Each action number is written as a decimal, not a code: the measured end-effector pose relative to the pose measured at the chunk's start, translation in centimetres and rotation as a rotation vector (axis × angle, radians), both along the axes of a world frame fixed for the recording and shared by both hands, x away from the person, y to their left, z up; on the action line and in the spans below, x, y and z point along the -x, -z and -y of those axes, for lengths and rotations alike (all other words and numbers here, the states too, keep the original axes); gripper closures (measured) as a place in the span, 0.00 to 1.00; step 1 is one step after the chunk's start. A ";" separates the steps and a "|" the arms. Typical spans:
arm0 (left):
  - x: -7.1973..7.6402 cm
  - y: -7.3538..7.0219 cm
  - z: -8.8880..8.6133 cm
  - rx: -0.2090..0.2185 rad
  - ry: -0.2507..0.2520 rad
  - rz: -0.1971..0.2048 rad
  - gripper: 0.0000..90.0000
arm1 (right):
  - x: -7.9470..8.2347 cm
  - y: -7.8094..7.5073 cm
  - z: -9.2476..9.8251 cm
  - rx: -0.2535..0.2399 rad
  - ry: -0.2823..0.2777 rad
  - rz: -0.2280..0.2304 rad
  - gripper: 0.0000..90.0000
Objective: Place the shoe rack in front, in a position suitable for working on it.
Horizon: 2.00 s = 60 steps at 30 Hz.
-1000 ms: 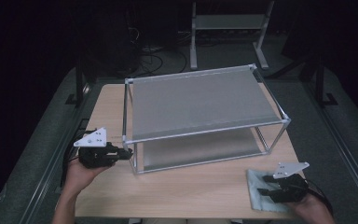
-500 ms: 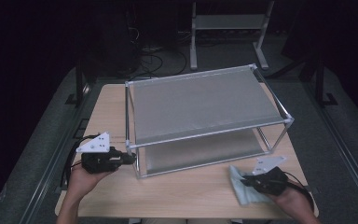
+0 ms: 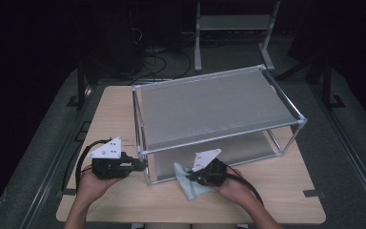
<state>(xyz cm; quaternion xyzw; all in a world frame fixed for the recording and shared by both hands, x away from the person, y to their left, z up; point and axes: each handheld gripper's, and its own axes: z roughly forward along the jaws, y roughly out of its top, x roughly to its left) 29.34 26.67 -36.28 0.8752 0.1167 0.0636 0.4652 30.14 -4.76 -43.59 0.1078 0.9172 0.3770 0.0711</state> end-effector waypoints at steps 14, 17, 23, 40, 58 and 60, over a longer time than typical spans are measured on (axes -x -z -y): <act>-0.3 0.0 0.2 -0.005 -0.013 0.000 0.91 | -1.3 1.7 -5.2 -0.006 -0.008 -0.006 0.94; -0.2 0.0 -0.1 -0.005 -0.031 0.003 0.91 | -1.6 1.9 -7.0 -0.015 -0.002 -0.008 0.94; -0.3 0.1 0.0 0.002 -0.013 -0.003 0.91 | -2.3 1.9 -4.5 -0.006 0.058 -0.018 0.94; -0.4 0.0 0.2 -0.002 -0.006 0.001 0.91 | -2.6 2.3 -6.5 0.001 0.081 0.010 0.94; -0.7 0.0 -1.1 0.003 -0.038 0.000 0.91 | -2.9 2.1 -7.7 0.050 0.083 0.037 0.94; -0.7 0.1 -1.2 0.011 -0.039 0.000 0.91 | -3.3 2.2 -6.0 0.056 0.116 0.044 0.94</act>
